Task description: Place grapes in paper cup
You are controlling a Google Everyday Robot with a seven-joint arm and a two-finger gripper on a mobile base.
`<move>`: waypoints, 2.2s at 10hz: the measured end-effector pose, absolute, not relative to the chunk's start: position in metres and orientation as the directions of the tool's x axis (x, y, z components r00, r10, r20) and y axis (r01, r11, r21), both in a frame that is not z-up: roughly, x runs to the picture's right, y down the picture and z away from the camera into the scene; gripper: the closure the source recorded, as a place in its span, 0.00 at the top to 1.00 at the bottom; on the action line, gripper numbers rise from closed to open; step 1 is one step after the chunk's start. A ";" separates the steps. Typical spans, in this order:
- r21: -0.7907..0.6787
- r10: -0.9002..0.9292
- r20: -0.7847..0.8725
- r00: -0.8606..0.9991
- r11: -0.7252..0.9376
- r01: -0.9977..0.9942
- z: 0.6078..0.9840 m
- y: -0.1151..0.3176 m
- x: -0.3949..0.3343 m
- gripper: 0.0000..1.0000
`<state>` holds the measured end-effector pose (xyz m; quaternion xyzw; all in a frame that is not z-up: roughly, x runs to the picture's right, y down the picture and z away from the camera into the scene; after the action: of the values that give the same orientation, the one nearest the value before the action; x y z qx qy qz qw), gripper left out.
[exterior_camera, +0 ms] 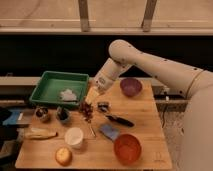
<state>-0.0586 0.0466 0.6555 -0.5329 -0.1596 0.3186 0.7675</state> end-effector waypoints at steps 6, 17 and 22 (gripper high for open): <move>-0.919 0.656 -0.084 0.750 0.240 -0.313 0.630 0.078 -0.083 0.00; -0.933 0.595 -0.116 0.796 0.208 -0.292 0.600 0.144 -0.130 0.00; -0.945 0.596 -0.157 0.787 0.140 -0.295 0.618 0.165 -0.132 0.00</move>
<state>-0.1324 0.1653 0.6181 -0.5833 -0.1291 0.2994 0.7439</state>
